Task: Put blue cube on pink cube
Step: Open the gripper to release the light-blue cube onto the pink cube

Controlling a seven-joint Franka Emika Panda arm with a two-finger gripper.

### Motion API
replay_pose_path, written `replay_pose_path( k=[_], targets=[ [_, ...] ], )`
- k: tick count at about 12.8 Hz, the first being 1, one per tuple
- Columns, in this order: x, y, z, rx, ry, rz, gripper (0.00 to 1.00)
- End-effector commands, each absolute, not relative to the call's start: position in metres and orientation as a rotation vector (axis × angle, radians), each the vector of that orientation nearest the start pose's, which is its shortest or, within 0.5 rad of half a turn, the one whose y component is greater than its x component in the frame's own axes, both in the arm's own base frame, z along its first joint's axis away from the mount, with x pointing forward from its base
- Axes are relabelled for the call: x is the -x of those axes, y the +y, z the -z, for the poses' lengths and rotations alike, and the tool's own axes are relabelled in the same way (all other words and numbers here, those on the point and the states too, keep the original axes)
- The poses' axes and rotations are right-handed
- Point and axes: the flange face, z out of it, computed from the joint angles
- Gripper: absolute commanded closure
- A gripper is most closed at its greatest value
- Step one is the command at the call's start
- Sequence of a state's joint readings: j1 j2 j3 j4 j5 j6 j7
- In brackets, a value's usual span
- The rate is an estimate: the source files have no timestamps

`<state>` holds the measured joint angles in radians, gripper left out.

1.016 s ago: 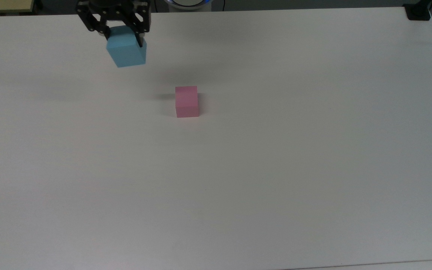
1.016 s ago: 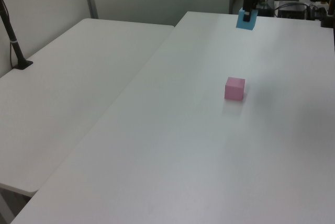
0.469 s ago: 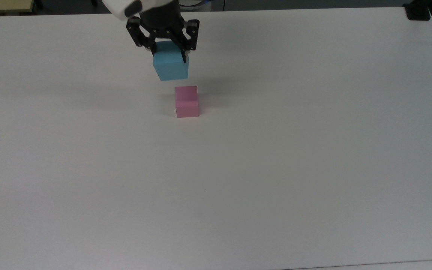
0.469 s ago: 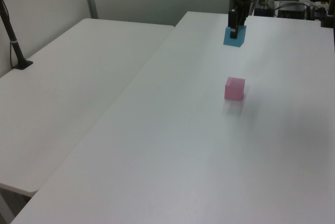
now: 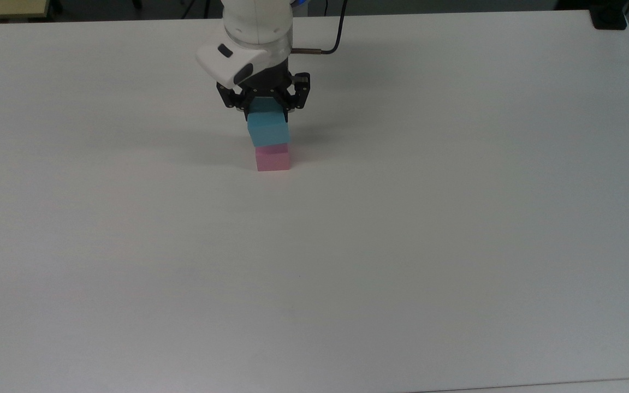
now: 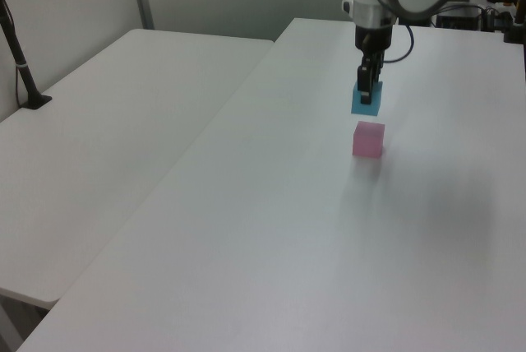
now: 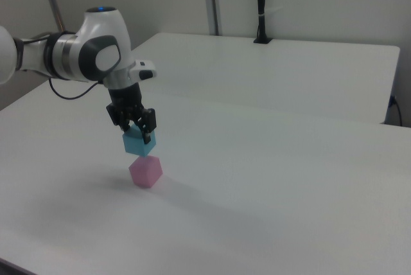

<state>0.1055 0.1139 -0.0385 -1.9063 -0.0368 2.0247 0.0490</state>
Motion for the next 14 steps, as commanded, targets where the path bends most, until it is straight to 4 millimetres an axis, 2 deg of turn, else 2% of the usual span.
replay_pose_path(
  k=[1, 3, 9, 10, 12, 14],
  targets=[
    [-0.572, 0.044, -0.422, 3.196, -0.11, 0.013, 0.52],
    [-0.569, 0.048, -0.414, 3.218, -0.142, 0.031, 0.52],
    [-0.566, 0.049, -0.405, 3.251, -0.147, 0.025, 0.52],
    [-0.567, 0.049, -0.406, 3.251, -0.145, 0.028, 0.47],
    [-0.567, 0.049, -0.407, 3.256, -0.065, 0.036, 0.2],
    [-0.567, 0.049, -0.407, 3.256, -0.06, 0.033, 0.13]
  ],
)
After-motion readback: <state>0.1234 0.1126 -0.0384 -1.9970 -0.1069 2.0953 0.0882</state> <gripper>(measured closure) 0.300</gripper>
